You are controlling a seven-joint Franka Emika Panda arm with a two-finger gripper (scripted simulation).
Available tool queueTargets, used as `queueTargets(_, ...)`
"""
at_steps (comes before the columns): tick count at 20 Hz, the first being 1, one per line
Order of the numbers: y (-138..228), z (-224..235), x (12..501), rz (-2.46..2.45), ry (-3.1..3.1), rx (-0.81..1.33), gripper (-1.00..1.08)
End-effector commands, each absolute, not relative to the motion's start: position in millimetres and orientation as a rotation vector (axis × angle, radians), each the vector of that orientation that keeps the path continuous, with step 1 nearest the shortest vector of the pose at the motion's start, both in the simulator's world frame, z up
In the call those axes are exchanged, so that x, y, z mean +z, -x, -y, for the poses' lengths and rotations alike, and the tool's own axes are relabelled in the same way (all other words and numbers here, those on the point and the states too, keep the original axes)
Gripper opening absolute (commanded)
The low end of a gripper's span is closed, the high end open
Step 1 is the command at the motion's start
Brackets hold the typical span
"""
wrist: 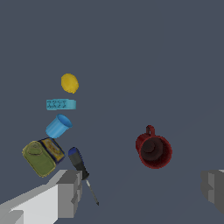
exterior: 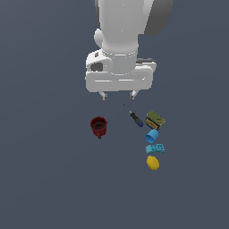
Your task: Pick up a designated object from a clutter of objects.
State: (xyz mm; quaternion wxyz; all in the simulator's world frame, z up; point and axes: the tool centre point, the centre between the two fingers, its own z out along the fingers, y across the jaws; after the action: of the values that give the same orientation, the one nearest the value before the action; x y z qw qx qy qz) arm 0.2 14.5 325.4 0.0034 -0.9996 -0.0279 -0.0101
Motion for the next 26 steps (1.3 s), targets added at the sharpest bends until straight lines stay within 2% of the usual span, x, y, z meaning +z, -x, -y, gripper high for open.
queueTargets(1, 0, -14, 325, 0.088, 3.133, -0.032, 1.0)
queueTargets(14, -13, -4, 335, 0.041, 3.143, -0.088, 1.0)
queueTargets(26, -21, -25, 308, -0.091, 3.143, -0.079, 1.0)
